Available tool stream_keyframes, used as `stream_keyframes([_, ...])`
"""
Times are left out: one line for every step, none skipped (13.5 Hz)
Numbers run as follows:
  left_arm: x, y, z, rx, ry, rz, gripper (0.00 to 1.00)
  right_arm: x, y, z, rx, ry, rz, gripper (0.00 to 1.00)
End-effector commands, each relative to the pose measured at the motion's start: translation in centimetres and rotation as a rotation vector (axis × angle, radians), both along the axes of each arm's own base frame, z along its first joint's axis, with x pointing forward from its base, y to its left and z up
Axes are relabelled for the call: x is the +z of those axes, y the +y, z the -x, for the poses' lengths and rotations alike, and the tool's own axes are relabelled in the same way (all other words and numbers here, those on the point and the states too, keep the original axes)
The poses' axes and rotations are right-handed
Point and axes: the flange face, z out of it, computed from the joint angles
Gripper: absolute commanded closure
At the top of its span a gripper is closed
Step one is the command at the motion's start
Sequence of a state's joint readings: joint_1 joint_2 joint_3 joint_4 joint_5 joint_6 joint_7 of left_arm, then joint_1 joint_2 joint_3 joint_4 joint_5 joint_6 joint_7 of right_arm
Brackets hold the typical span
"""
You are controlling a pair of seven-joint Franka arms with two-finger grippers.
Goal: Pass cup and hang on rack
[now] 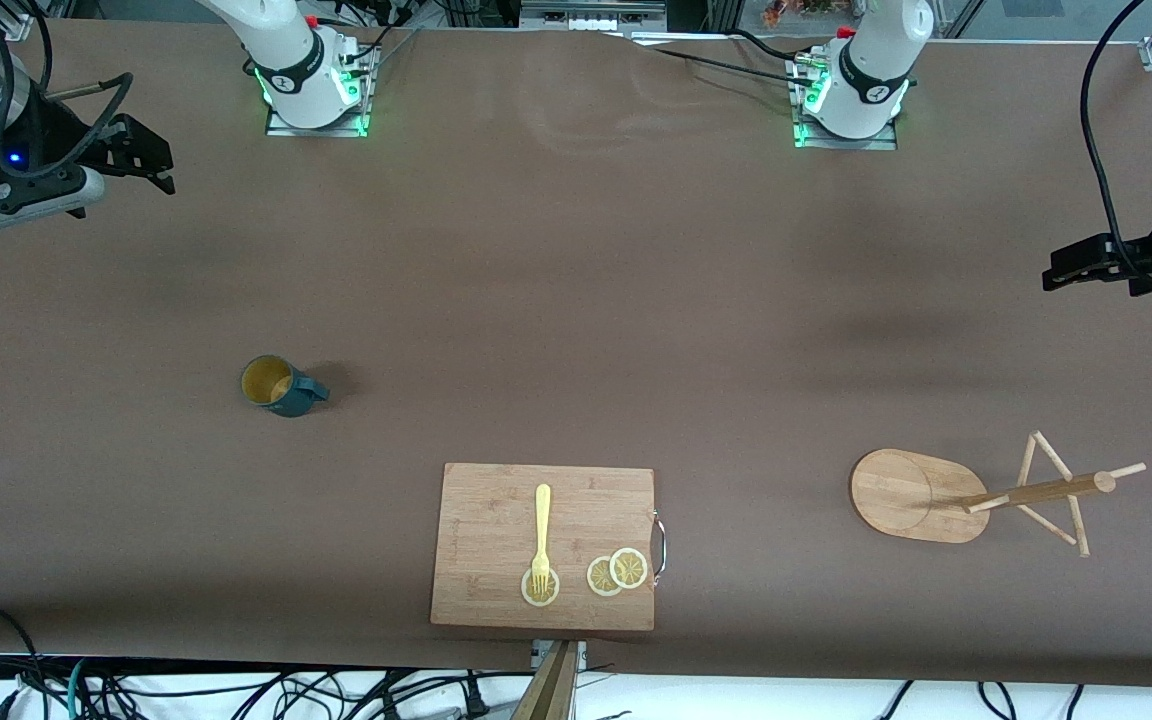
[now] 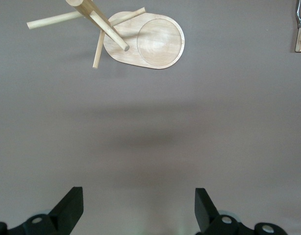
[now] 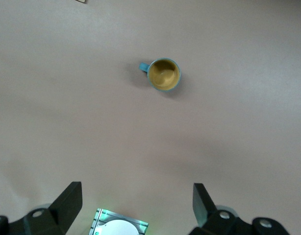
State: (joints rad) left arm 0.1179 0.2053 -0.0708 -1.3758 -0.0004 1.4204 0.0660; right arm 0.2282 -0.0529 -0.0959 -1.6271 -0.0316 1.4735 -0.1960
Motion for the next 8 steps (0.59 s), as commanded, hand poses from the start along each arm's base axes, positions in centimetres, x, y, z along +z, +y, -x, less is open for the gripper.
stream_keyframes([0.54,-0.09,-0.35,-0.01,-0.006,-0.024,0.0,0.36,0.01,0.16,-0.015,-0.006,0.019,0.0])
stream_keyframes([0.54,0.08,-0.35,-0.007,-0.006,-0.022,0.0,0.47,0.18,0.13,-0.02,-0.012,0.019,0.0])
stream_keyframes([0.54,0.17,-0.34,-0.005,-0.006,-0.022,0.0,0.45,0.24,0.17,-0.017,-0.01,0.021,0.0])
stream_keyframes([0.54,0.08,-0.35,-0.007,-0.006,-0.022,0.0,0.42,0.09,0.19,-0.02,-0.006,0.02,0.0])
stream_keyframes([0.54,-0.1,-0.36,-0.01,-0.006,-0.022,0.0,0.34,0.02,0.13,-0.025,-0.005,0.021,0.0])
stream_keyframes([0.54,-0.1,-0.36,-0.01,-0.006,-0.022,0.0,0.35,0.16,0.13,-0.022,-0.007,0.022,0.0])
stream_keyframes([0.54,0.08,-0.35,-0.007,-0.006,-0.022,0.0,0.5,0.03,0.09,-0.022,-0.011,0.019,0.0])
stream_keyframes([0.54,0.17,-0.34,-0.005,-0.006,-0.022,0.0,0.42,0.02,0.04,-0.025,-0.008,0.014,0.0])
